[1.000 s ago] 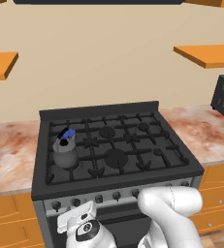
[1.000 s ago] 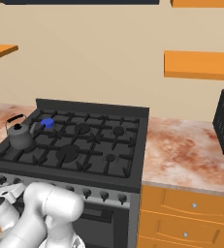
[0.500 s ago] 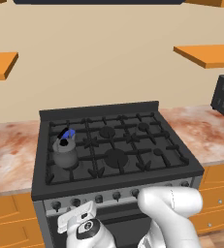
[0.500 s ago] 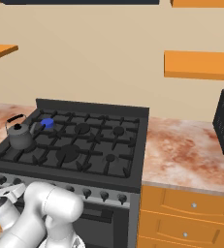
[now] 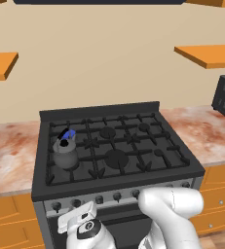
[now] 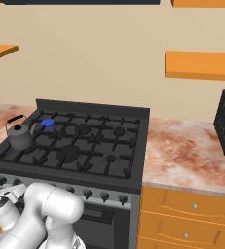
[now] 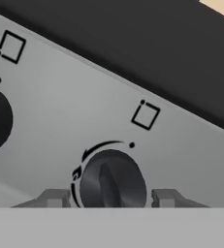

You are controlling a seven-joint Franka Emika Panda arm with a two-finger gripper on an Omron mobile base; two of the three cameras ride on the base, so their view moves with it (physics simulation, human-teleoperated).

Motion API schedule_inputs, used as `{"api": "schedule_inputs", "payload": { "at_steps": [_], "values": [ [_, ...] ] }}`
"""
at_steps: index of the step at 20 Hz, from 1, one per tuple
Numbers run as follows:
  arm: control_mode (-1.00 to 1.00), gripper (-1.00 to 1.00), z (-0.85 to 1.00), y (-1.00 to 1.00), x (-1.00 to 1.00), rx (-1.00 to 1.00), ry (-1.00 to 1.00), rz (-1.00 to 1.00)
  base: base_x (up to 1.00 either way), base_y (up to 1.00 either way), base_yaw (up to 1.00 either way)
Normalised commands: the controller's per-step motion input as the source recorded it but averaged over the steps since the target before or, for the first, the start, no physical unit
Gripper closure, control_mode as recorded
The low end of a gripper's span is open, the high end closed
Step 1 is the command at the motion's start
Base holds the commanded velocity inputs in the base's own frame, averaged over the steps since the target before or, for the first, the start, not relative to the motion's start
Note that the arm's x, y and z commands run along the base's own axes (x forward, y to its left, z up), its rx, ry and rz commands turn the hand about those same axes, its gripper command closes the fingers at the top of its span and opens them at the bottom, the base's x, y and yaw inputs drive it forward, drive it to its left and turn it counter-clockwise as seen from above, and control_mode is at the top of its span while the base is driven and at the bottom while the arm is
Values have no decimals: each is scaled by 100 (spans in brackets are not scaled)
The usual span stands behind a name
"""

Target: Turn off the rear left burner of the stove.

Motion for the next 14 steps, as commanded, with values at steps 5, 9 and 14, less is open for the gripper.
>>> {"api": "schedule_inputs", "payload": {
  "at_steps": [5, 9, 14],
  "values": [
    [-100, 100, 0, 1, 1, 0, 0, 0, 0, 0, 0],
    [-100, 100, 0, 0, 4, 0, 0, 0, 0, 0, 0],
    [-100, 100, 4, 0, 1, 4, 0, 0, 0, 0, 0]
  ]
}}
